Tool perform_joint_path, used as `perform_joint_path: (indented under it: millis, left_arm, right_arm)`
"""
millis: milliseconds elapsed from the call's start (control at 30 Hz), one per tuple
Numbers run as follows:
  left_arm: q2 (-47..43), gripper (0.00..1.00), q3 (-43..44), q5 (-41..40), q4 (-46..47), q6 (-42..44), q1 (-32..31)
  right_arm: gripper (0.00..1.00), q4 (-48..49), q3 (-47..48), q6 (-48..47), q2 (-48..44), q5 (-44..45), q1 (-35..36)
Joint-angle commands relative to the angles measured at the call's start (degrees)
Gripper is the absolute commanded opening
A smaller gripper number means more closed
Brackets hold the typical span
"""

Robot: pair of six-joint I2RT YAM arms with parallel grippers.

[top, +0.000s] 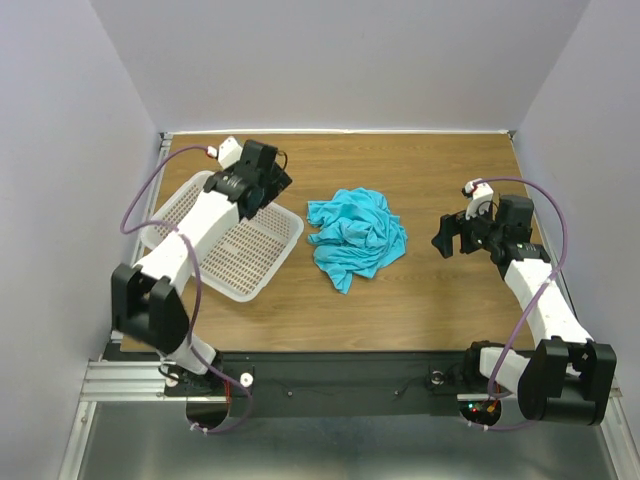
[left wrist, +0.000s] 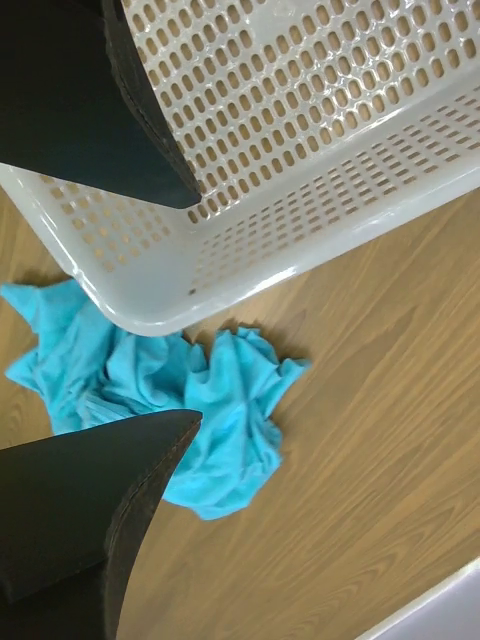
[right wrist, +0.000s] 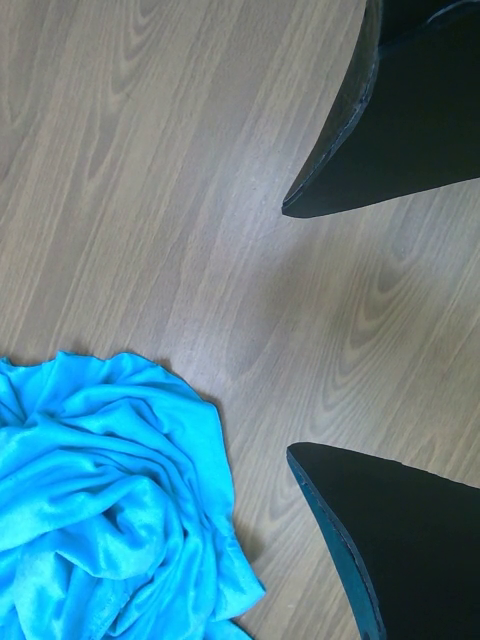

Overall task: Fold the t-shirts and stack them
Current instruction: Move the tshirt to the center of the board, then flatten the tshirt out

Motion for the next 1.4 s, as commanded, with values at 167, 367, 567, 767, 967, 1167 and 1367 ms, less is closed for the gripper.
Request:
perform_joint_path:
  millis: [167,367,567,767,967,1167,1367]
  left_arm:
    - [24.0,0.84,23.0,0.5,-19.4,-2.5,4.0]
    - [27.0,0.81,24.6,-3.0,-21.5,-3.1,4.1]
    - [29.9,0.55,24.7,-3.6,-20.2,-1.8,4.4]
    - [33.2,0.0,25.9,-5.8,-18.9,5.6,4.3]
    - [27.7,0.0,20.6,-14.3,-9.7,30.6,3.6]
    - [18.7,0.0,8.8,-6.4,10.1,56.1,7.4]
    - [24.2,0.0,12.6,-10.7,10.6,72.1,9.5]
  right_arm:
    - [1.0,2.7,-1.0,-0.2,-1.1,0.5,-0.6]
    - [1.0,2.7,-1.0,-0.4,-1.5,0.8,-0.6]
    - [1.0,2.7,-0.7,-0.3,-1.0,0.6,-0.6]
    - [1.0,2.7,-0.8,-0.4,-1.4,1.2,-0.7]
    - [1.0,2.8,-0.8,-0.1,-1.2,0.8,-0.7]
    - [1.0,2.8,-0.8,0.1,-0.2,0.1,-0.8]
    - [1.0,2.7,-1.5,0.0,0.2,-1.7,-1.1]
